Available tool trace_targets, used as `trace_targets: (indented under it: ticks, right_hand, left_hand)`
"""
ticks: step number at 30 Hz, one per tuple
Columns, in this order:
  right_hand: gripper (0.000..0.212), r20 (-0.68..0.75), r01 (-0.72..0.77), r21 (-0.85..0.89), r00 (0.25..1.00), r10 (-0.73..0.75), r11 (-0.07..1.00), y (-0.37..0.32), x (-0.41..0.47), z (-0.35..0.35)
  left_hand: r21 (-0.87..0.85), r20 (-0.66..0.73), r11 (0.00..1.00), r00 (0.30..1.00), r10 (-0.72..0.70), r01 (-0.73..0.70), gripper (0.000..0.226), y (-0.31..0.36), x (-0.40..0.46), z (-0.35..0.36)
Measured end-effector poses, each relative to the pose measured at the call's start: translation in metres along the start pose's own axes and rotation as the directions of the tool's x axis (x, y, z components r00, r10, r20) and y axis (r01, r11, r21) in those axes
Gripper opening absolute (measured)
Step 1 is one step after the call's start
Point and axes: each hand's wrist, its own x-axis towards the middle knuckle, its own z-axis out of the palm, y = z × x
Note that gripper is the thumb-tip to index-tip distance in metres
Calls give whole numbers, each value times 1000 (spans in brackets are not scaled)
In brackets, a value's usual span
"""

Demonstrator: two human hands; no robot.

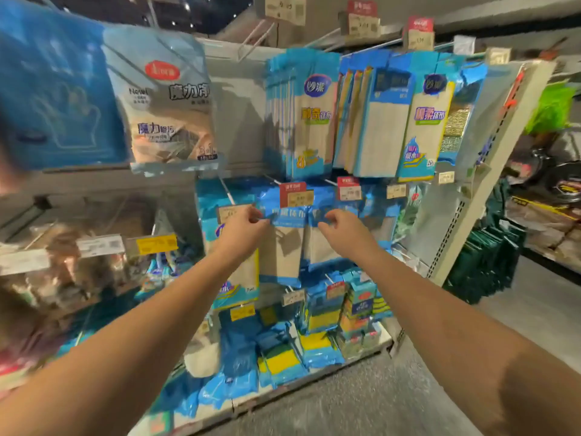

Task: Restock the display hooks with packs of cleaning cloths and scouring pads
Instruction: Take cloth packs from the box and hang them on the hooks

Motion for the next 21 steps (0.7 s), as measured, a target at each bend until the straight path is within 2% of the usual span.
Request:
trace_targets:
  ticks: [3,6,9,11,17,21]
  right_hand:
    - [48,158,-14,-2,987,14,1000,-5,-79,28]
    - [48,322,-13,-47,946,27,999,-19,-149,61]
    - [45,468,30,-93,884,18,995,-42,-214,96]
    - [36,542,75,-128,840,7,989,-63,-251,122]
    - [41,676,216,-150,735,-59,965,-139,-374,218]
    - [48,757,234,-120,650,-63,965,-206,-459,288]
  left_hand:
    - [117,102,992,993,-63,50,13,-39,-87,-28]
    - [242,220,960,955,-196,141,22,-79,-166,-69]
    - [359,271,913,915,-299,192,31,-123,-237,-109]
    - [411,268,883,895,-356,227,29,-149,-283,-136]
    - [480,217,794,827,-518,372,31,-232,-421,-222]
    - [473,199,763,791,-579,440,28,-288,-510,-303]
